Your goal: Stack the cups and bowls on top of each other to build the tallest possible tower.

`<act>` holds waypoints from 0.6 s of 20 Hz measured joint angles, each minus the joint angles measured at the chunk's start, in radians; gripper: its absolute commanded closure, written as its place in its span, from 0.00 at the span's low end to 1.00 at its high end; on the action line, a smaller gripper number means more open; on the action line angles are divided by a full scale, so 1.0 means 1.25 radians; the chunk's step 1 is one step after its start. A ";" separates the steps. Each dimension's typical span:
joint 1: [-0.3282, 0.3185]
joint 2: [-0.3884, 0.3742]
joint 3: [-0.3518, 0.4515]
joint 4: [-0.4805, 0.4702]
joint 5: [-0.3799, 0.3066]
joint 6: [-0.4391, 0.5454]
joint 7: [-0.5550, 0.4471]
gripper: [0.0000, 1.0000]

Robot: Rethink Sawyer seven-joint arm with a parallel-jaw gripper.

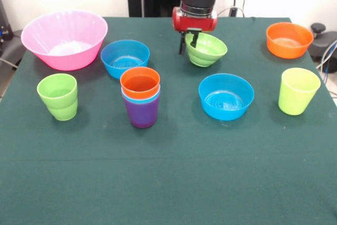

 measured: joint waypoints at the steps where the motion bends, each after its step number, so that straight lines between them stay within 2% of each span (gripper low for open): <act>1: -0.002 -0.003 0.001 0.000 0.000 0.005 0.000 1.00; 6: -0.035 -0.041 0.022 0.000 0.005 0.077 0.000 1.00; 8: -0.064 -0.071 0.036 -0.001 0.012 0.149 0.000 1.00; 10: -0.077 -0.084 0.042 -0.002 0.015 0.183 0.000 1.00; 12: -0.103 -0.110 0.052 -0.007 0.022 0.262 0.000 1.00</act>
